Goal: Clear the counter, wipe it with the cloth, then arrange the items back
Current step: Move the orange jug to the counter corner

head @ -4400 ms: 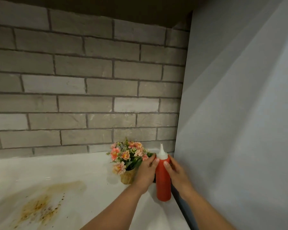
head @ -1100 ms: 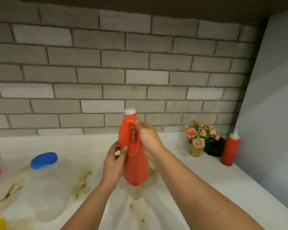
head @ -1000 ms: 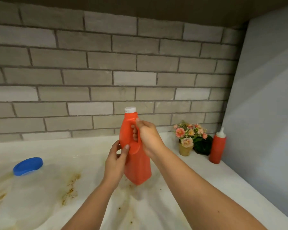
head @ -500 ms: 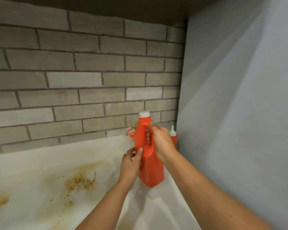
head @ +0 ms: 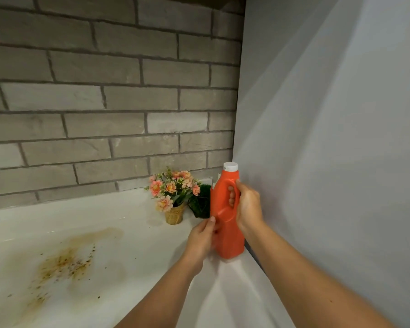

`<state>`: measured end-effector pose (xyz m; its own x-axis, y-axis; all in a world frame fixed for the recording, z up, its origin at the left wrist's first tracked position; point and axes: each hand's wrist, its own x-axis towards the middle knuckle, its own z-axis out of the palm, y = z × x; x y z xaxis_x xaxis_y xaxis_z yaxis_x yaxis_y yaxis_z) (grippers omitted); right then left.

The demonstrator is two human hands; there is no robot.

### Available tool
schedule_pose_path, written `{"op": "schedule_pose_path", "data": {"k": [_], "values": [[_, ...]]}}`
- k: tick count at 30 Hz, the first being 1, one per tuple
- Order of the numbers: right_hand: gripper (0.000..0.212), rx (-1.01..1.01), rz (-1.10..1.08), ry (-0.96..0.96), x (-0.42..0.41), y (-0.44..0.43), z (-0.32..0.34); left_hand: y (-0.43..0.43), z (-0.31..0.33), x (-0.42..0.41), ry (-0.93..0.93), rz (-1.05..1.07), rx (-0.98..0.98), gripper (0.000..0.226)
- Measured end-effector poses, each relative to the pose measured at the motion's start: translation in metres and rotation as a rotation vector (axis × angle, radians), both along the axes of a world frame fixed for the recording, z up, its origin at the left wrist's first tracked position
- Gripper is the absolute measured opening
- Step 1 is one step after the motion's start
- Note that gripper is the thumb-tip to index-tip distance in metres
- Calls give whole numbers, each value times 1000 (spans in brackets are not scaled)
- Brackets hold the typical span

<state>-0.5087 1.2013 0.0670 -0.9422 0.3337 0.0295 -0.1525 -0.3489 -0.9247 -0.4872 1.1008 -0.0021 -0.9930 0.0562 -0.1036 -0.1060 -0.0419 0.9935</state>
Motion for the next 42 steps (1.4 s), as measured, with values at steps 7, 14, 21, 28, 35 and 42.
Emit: {"op": "schedule_pose_path", "data": {"k": [7,14,21,28,35,42], "values": [[25,-56,-44,-9,-18,8,-11,11,-10,-15,-20,-41,-4,28],[26,-12,11,3,-29,11,-17,13,-18,-28,13,-6,-14,23],[28,193,-15,-53,-33,17,-14,15,-10,-22,11,-14,5,26],[13,602,-346,6,-22,9,-5,2,6,-12,67,64,5,11],[16,719,-287,306,19,-41,16,-37,19,12,149,258,7,14],[11,728,-1,304,57,-120,18,-116,38,59,246,469,-60,4]]}}
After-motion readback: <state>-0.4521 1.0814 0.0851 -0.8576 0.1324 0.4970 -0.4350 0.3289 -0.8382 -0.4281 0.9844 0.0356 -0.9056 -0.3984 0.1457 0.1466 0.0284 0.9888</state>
